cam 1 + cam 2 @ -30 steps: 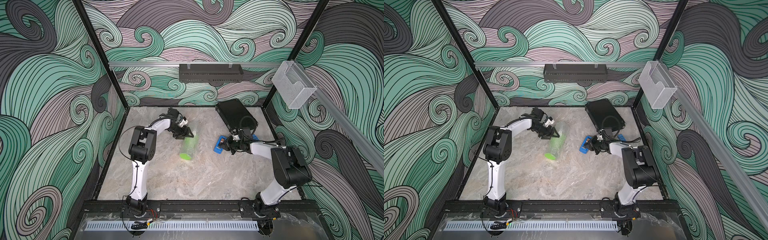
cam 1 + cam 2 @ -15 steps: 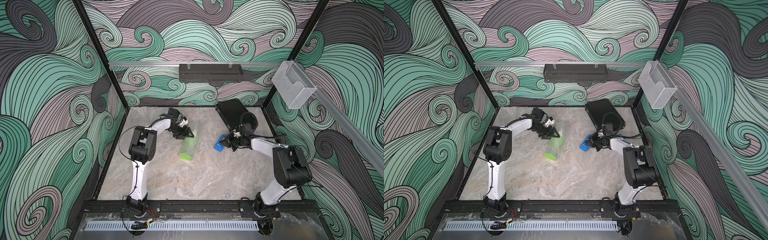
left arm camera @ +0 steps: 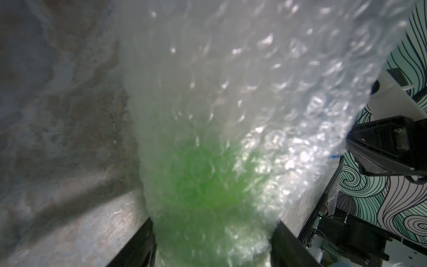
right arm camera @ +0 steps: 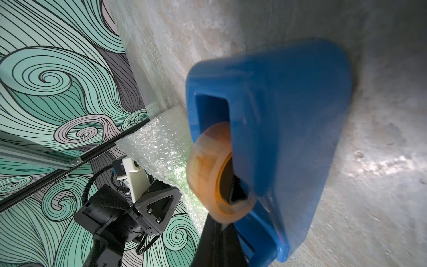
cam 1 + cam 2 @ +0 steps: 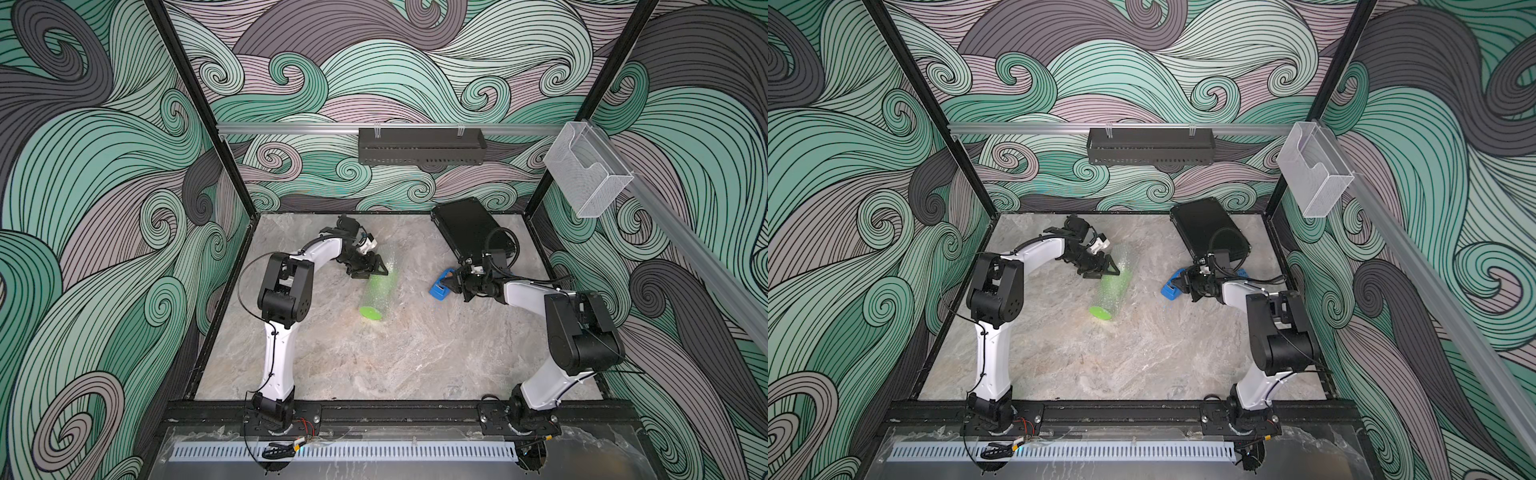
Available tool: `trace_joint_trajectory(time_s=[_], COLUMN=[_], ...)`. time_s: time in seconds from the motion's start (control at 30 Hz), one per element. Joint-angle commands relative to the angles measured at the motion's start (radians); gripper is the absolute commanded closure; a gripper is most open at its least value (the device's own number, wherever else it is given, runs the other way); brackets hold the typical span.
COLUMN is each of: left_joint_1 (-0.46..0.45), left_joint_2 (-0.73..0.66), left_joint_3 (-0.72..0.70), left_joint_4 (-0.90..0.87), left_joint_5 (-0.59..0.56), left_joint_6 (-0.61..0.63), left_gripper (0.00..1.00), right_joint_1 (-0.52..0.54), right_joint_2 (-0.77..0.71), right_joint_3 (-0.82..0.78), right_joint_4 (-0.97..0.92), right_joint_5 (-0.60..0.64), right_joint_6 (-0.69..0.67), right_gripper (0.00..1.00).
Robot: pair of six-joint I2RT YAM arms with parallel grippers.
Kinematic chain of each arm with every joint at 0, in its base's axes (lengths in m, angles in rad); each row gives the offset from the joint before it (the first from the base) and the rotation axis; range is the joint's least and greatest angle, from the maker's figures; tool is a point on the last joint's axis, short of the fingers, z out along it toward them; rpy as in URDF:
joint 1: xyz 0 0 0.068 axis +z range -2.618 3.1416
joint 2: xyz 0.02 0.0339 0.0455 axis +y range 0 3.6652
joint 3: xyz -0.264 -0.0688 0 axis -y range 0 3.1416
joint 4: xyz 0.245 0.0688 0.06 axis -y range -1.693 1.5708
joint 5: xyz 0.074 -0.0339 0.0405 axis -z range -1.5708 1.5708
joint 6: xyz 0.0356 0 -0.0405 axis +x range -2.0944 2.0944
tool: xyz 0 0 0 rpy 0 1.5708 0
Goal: Wrap wine glasses in bubble wrap
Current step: Pull the tape from the tape cutter.
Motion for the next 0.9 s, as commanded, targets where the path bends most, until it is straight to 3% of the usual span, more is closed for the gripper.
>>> trace_joint_trajectory(time_s=[0.0,0.33,0.47,0.57,0.7,0.87], left_joint_1=[-0.035,-0.035,-0.037,-0.037,-0.037,-0.039], left_joint_2=[0.085,0.088,0.090,0.089,0.091,0.088], left_joint_3=[-0.064,-0.062,-0.061,-0.059,-0.059,-0.060], left_joint_4=[-0.106,-0.108,-0.109,-0.108,-0.109,-0.110], left_joint_5=[-0.177,-0.177,-0.177,-0.177,-0.177,-0.180], left_joint_6=[0.025,0.026,0.025,0.025,0.024,0.028], left_gripper=[0.32,0.32,0.32,0.32,0.32,0.32], right_joint_1=[-0.014,-0.020,-0.030,-0.029,-0.038,-0.038], right_joint_2=[-0.006,-0.011,-0.002,-0.013,-0.013,-0.003], right_joint_3=[-0.024,-0.063,-0.025,-0.069,-0.040,-0.044], right_joint_4=[0.110,0.173,0.054,0.157,0.098,0.236], right_joint_5=[-0.010,-0.023,-0.017,-0.023,-0.028,-0.049], right_joint_6=[0.061,0.125,0.038,0.117,0.076,0.189], right_gripper=[1.00,1.00,1.00,1.00,1.00,1.00])
